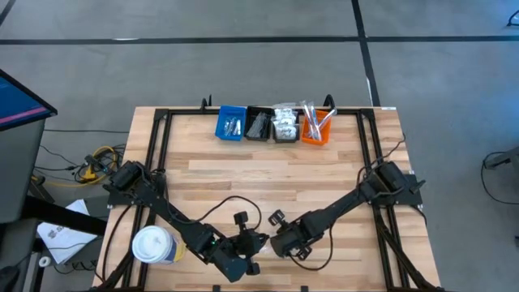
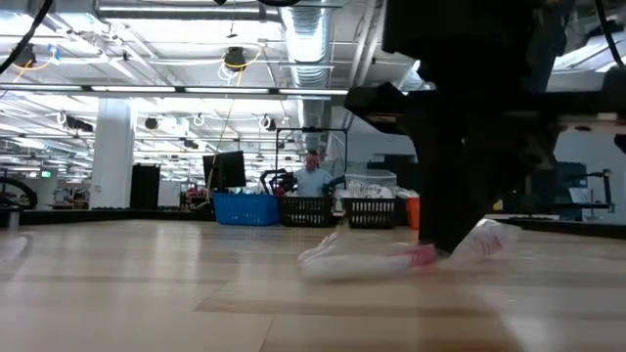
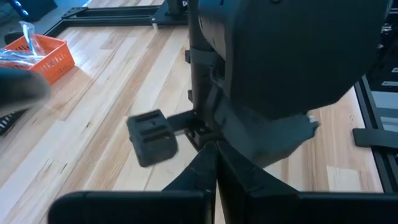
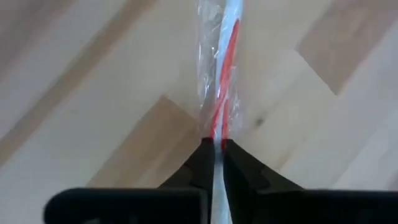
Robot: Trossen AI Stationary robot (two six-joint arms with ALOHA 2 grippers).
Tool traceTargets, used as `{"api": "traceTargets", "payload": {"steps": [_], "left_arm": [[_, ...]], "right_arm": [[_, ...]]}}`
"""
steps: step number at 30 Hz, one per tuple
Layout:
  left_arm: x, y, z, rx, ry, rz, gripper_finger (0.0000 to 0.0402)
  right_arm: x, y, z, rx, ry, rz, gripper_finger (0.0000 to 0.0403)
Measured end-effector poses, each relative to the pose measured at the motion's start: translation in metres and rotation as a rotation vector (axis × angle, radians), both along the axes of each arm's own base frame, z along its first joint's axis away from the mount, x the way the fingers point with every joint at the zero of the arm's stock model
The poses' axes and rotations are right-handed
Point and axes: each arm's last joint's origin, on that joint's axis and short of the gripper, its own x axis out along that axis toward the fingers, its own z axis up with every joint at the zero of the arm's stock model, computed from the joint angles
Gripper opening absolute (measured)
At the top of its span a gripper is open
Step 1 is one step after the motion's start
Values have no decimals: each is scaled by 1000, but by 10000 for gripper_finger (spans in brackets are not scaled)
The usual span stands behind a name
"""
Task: Pick & Place Travel size toiletries
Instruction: Put the orange toothbrush into the orange bin
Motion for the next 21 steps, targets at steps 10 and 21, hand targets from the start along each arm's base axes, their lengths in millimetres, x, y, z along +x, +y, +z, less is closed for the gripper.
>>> {"api": "traceTargets", "payload": {"steps": [10, 21], "left_arm": [[-2, -2, 0, 0, -1, -6, 1], [-13, -16, 1, 41, -32, -2, 1]], "right_arm": [[-9, -18, 76, 14, -254, -186, 0], [-58, -103, 167, 199, -613, -493, 0]]}}
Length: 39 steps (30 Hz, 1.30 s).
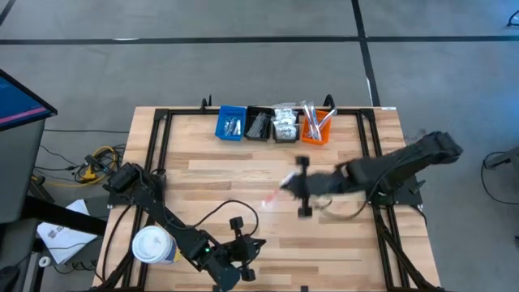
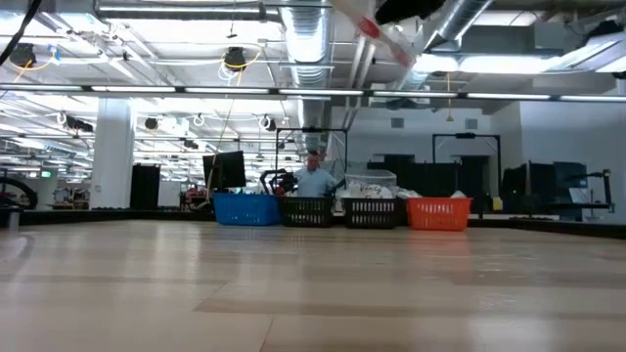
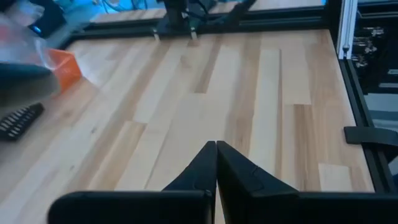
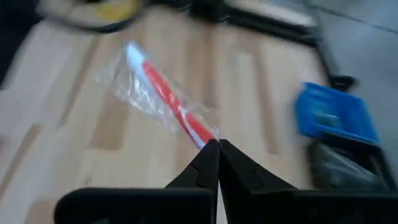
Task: Pick & Place Travel size toiletries
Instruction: Put the orange toothbrush into the orange bin
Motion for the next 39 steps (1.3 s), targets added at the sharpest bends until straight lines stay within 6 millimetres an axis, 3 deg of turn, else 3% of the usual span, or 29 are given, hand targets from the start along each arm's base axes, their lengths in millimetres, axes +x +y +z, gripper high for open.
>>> {"api": "traceTargets", "payload": {"steps": [9, 14, 22, 27, 34, 39], "left_arm": [[-3, -2, 1, 50, -39, 47, 1], [-3, 0, 2, 62, -51, 67, 1], [-4, -1, 0, 56, -56, 65, 1], [-7, 1, -15, 51, -55, 62, 1], [-9, 4, -25, 33, -73, 65, 1], [-9, 3, -24, 27, -79, 64, 1]], "right_arm": [[-49, -89, 7, 60, -182, -314, 0], [-63, -142, 7, 70, -221, -512, 0], [-75, -223, -13, 323, -230, -658, 0], [-77, -253, -33, 328, -176, -810, 0], [-83, -277, -60, 323, -52, -965, 0], [-83, -287, -97, 359, 11, -1030, 0]]}}
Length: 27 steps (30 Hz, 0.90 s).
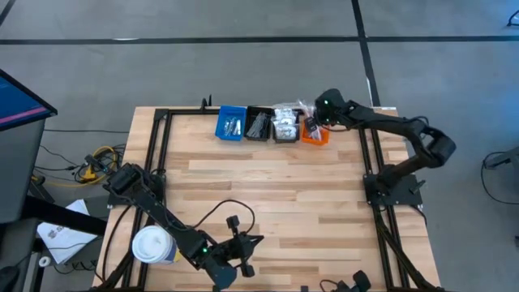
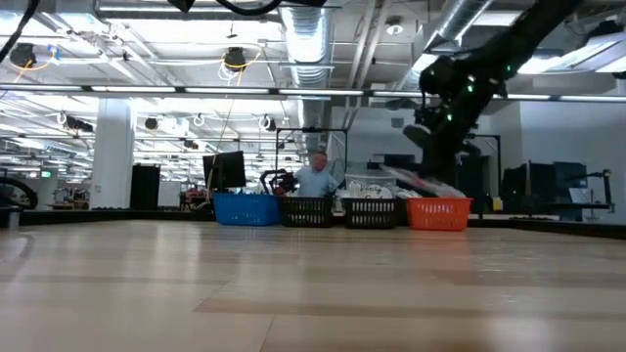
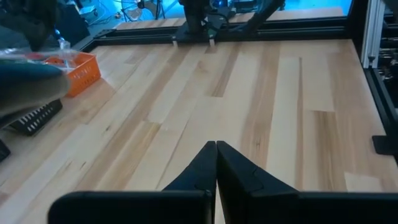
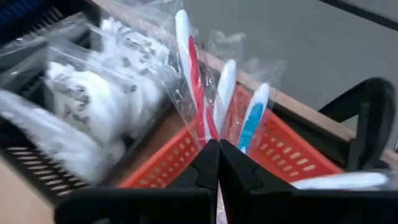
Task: Pick & Place Travel size toiletries
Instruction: Put the orange toothbrush into the orange bin
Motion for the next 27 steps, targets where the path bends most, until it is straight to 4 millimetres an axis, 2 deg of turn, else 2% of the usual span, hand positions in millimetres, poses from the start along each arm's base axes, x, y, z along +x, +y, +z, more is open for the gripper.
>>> {"api": "traceTargets", "payload": {"steps": [5, 9, 12, 17, 21, 27], "left_arm": [[-1, -2, 0, -6, -5, -8, 1], [1, 0, 1, -3, -3, -4, 1], [3, 2, 1, -3, -3, 3, 1], [4, 3, 1, -8, -9, 6, 1], [4, 3, 1, -9, -9, 3, 1], [2, 1, 1, -10, -8, -4, 1]], "right_arm": [[-13, 9, -29, -28, -64, -32, 0], [-26, 18, -41, -39, -147, -47, 0], [-31, 22, -43, -64, -208, -58, 0], [-32, 24, -27, -117, -345, -97, 0], [-34, 26, -20, -132, -373, -134, 0], [-33, 40, -36, -113, -359, -174, 0]]}}
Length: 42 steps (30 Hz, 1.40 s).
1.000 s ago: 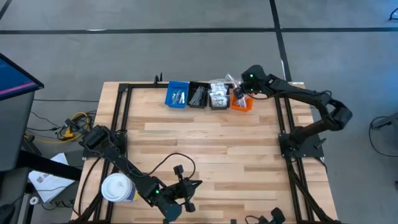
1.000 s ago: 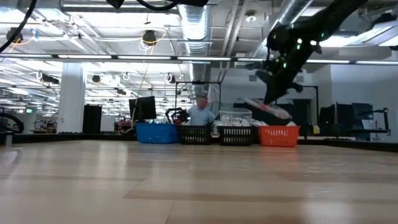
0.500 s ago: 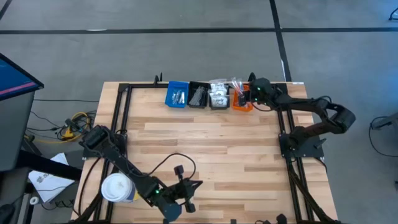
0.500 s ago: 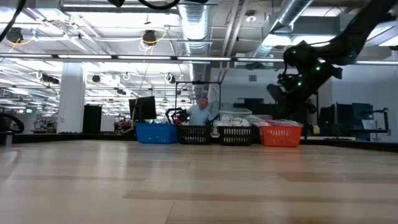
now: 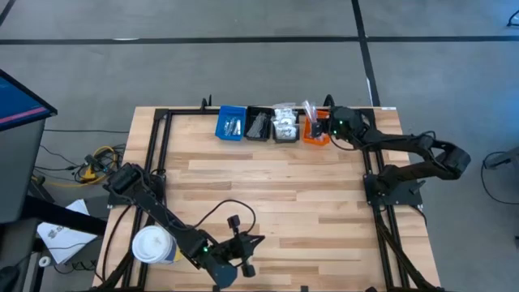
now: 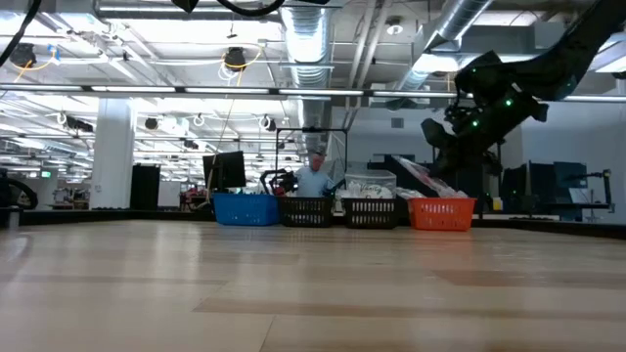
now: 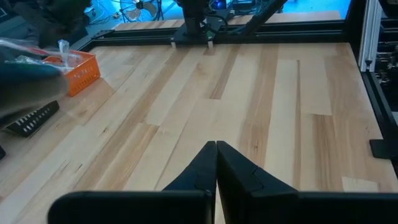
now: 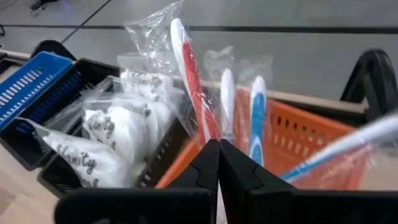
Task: Pick & Place Travel size toiletries
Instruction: Put the orange toothbrush into the orange bin, then return to Home Position
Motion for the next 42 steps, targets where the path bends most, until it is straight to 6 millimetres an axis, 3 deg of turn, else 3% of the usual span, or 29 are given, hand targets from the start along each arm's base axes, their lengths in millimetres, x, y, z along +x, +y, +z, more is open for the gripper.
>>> {"api": "traceTargets", "payload": {"steps": [9, 15, 27, 32, 37, 42], "left_arm": [[-1, -2, 0, 0, -1, -5, 1], [-1, -2, 0, 2, -3, -1, 1], [-1, -2, 0, 2, -2, -2, 1], [-1, -2, 0, 2, -2, -2, 1], [-1, -2, 0, 1, -2, -2, 1], [-1, -2, 0, 1, -2, -3, 1]], "right_arm": [[-10, 1, -12, 1, -8, -63, 0], [-10, 1, -13, 9, 7, -1, 14], [-11, 3, -5, 2, -40, 29, 176], [-15, 10, 10, -38, -75, 76, 209], [-23, 22, 19, -20, -54, 186, 172], [-26, 45, 27, -11, -28, 416, 46]]}}
